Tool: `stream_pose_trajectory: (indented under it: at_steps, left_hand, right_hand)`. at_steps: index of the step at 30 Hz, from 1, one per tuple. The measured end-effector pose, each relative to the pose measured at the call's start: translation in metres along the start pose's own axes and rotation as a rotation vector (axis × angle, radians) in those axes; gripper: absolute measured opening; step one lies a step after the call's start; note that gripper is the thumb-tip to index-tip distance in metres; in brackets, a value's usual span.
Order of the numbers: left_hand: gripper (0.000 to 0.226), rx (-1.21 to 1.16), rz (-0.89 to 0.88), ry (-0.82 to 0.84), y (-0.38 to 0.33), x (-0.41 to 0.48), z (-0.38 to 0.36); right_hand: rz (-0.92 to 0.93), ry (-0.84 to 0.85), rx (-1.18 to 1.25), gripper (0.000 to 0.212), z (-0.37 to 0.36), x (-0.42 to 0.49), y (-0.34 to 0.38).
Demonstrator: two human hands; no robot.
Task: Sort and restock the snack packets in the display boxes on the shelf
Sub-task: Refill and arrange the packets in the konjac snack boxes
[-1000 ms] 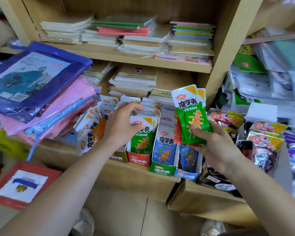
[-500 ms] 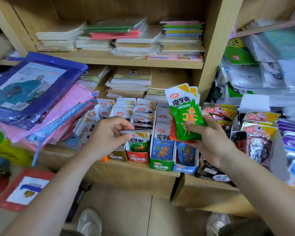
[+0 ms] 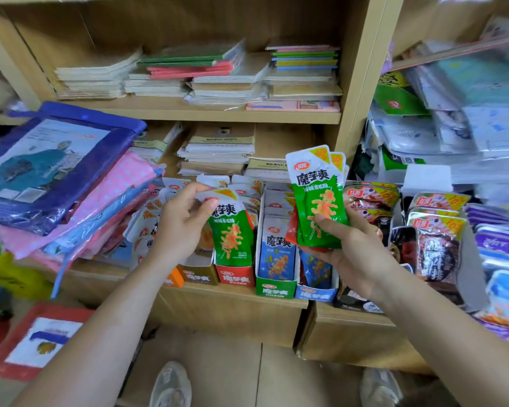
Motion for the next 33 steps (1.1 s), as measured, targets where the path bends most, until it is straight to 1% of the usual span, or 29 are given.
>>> stream_pose_trajectory:
  at_steps: [3, 5, 7, 12, 16, 17, 20, 21, 23, 25, 26, 28, 31, 33]
  left_hand:
    - [0.015, -0.189, 0.079, -0.063, 0.004, 0.003, 0.012]
    - [0.017, -0.337, 0.139, -0.109, 0.007, 0.005, 0.02]
    - [0.017, -0.498, 0.163, -0.134, 0.004, 0.007, 0.024]
    - [0.017, -0.656, 0.206, -0.106, -0.013, 0.001, 0.013]
    - [0.018, -0.596, 0.272, -0.097, -0.023, -0.01, -0.015]
    - [0.017, -0.548, 0.251, -0.1, -0.025, -0.011, -0.021]
    - [0.021, -0.323, 0.159, -0.172, -0.03, -0.01, -0.032]
    - [0.02, -0.255, 0.134, -0.197, -0.034, -0.01, -0.035]
    - [0.012, -0.182, 0.079, -0.211, -0.042, -0.009, -0.044]
    - [0.008, -0.078, 0.006, -0.215, -0.053, -0.012, -0.055]
    - [0.011, -0.041, -0.031, -0.211, -0.057, -0.013, -0.061]
    - [0.017, 0.002, -0.096, -0.208, -0.067, -0.016, -0.07]
    - [0.022, 0.087, -0.144, -0.238, -0.076, -0.017, -0.073]
    - [0.02, 0.057, -0.14, -0.208, -0.075, -0.015, -0.072]
  right_hand:
    - [-0.029, 0.01, 0.027, 0.037, -0.003, 0.002, -0.002]
    - [-0.054, 0.018, 0.048, 0.036, -0.005, 0.003, -0.003]
    - [-0.067, 0.02, 0.049, 0.036, -0.007, 0.004, -0.004]
    - [-0.063, 0.06, 0.022, 0.039, -0.014, 0.002, -0.008]
    - [-0.097, 0.094, 0.014, 0.043, -0.023, -0.008, -0.016]
    - [-0.119, 0.107, 0.026, 0.041, -0.024, -0.011, -0.019]
    - [-0.203, 0.147, 0.083, 0.022, -0.026, -0.019, -0.023]
    - [-0.233, 0.162, 0.097, 0.024, -0.026, -0.022, -0.022]
    - [-0.253, 0.208, 0.07, 0.042, -0.025, -0.026, -0.019]
    - [-0.227, 0.237, 0.009, 0.055, -0.023, -0.03, -0.015]
    - [-0.207, 0.246, -0.01, 0.056, -0.021, -0.03, -0.014]
    - [-0.161, 0.245, -0.047, 0.055, -0.018, -0.03, -0.011]
    - [-0.098, 0.225, -0.09, 0.051, -0.012, -0.028, -0.008]
    - [-0.067, 0.22, -0.083, 0.05, -0.01, -0.028, -0.006]
Point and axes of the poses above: each hand's wrist, its own x-axis towards the middle knuckle, its own z-axis out of the back of the hand, y = z × x, the point moved 6 cm from there along x, towards the middle knuckle, and after that the axes turned 1 degree about -y, right-handed, at the moved point
